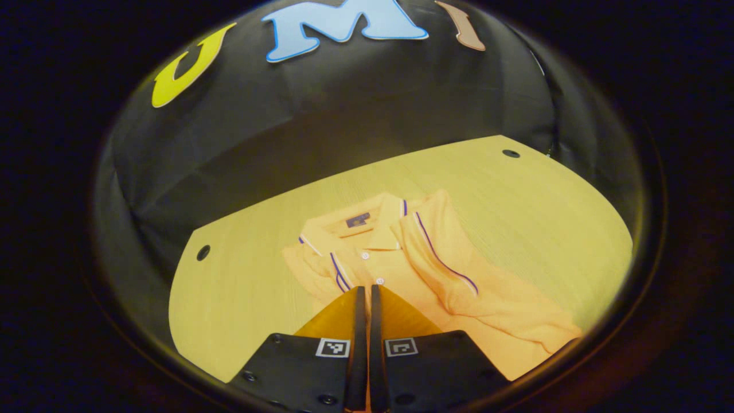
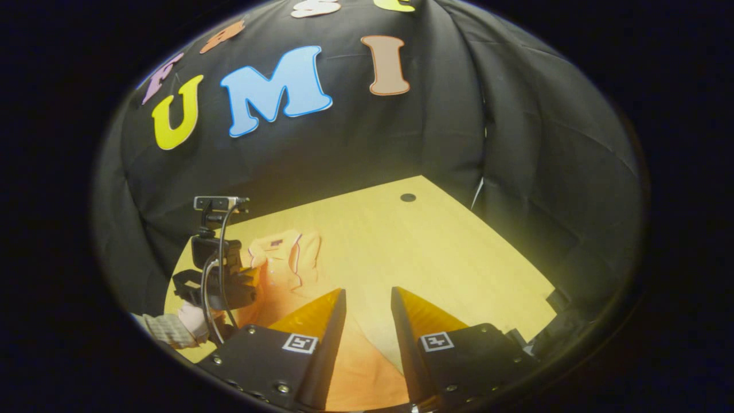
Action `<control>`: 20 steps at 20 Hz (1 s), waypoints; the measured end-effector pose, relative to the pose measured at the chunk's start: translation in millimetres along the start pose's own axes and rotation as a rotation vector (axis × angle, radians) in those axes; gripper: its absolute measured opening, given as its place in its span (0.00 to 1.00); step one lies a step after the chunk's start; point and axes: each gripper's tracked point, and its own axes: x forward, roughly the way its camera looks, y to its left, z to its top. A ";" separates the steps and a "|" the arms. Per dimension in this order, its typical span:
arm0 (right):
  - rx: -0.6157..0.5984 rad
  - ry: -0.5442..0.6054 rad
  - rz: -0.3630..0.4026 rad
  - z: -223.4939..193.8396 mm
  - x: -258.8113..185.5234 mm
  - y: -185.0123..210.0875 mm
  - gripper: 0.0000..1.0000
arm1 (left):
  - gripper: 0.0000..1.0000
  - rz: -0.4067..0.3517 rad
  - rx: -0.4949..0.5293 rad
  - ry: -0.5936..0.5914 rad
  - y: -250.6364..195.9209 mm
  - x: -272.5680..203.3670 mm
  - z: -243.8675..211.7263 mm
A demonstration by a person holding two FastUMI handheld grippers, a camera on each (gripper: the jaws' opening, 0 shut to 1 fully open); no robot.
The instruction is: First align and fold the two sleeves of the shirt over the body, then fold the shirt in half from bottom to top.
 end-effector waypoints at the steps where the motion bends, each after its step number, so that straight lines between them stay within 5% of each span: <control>1: 0.006 0.001 -0.003 -0.3 -0.4 -2.8 0.51 | 0.08 -0.030 -0.019 0.009 -7.2 1.7 -4.3; 3: 0.014 0.005 -0.006 -2.6 -1.1 -7.1 0.51 | 0.14 -0.094 -0.071 0.020 -20.7 -0.2 -7.5; 4: 0.015 0.006 -0.008 -4.0 -1.2 -9.7 0.51 | 0.43 -0.099 -0.080 0.030 -20.7 0.1 -10.4; 7: 0.016 0.014 -0.002 -6.4 -0.3 -11.3 0.51 | 0.41 -0.088 -0.099 0.029 -16.6 -2.6 -10.8; 8: 0.014 0.017 0.002 -7.9 0.9 -11.3 0.51 | 0.52 -0.088 -0.106 0.031 -14.8 -5.9 -11.7; 10: 0.007 0.027 0.017 -11.1 3.4 -9.0 0.51 | 0.55 -0.089 -0.130 0.028 -10.5 -13.4 -13.2; 20: -0.110 0.140 0.151 -50.7 19.7 17.9 0.51 | 0.63 0.000 -0.222 -0.002 63.0 -94.3 -49.2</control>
